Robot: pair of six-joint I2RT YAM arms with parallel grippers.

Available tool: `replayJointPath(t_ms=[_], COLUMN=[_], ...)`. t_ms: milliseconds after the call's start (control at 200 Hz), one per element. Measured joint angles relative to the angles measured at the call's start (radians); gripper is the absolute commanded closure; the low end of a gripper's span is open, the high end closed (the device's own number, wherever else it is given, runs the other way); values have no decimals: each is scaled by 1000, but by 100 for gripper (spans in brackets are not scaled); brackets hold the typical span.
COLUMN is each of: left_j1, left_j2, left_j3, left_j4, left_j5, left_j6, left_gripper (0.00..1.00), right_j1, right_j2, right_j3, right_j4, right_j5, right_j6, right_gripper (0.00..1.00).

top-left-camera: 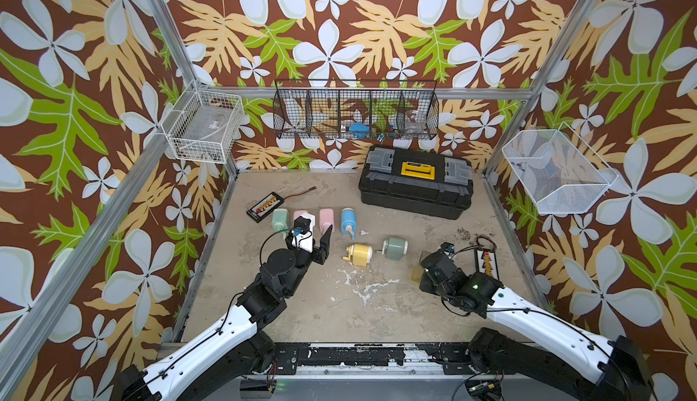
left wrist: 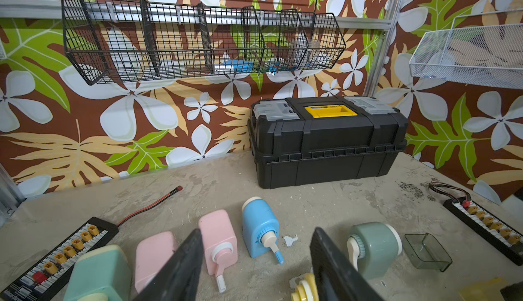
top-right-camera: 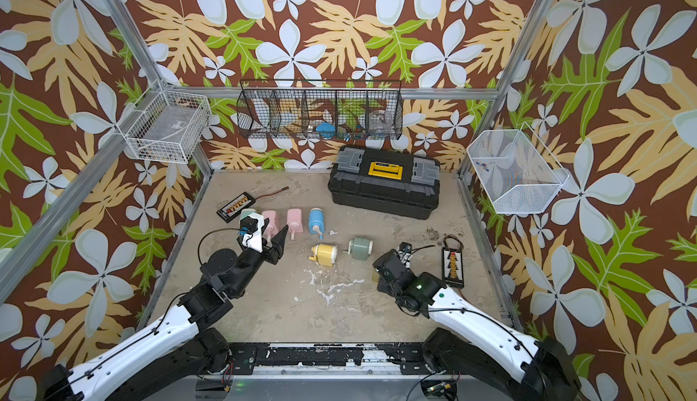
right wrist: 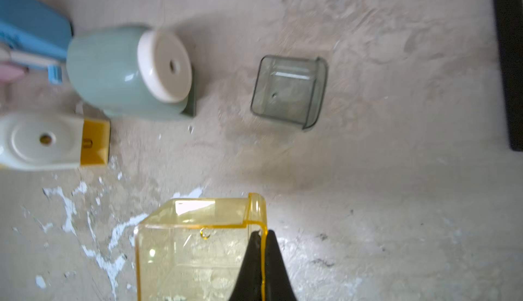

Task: Put the tray back into the pencil sharpener
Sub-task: Pick up the container from the center of the board, then place the container at the center of the board.

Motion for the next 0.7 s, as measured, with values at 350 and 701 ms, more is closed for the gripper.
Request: replayJointPath(t_ms=[350, 701], left_j1=[0, 0], left_j2=[12, 30], left_j3=[3, 12], left_j4=[-16, -16], left_j5=[-4, -7], left_j6=[0, 5], left_gripper=[37, 37], right_j1=[152, 151], right_j2=[256, 339], right_j3=[52, 52], right_j4=[-20, 38], right_j5=[26, 16], right_j6=[-6, -45], right_gripper=[100, 94])
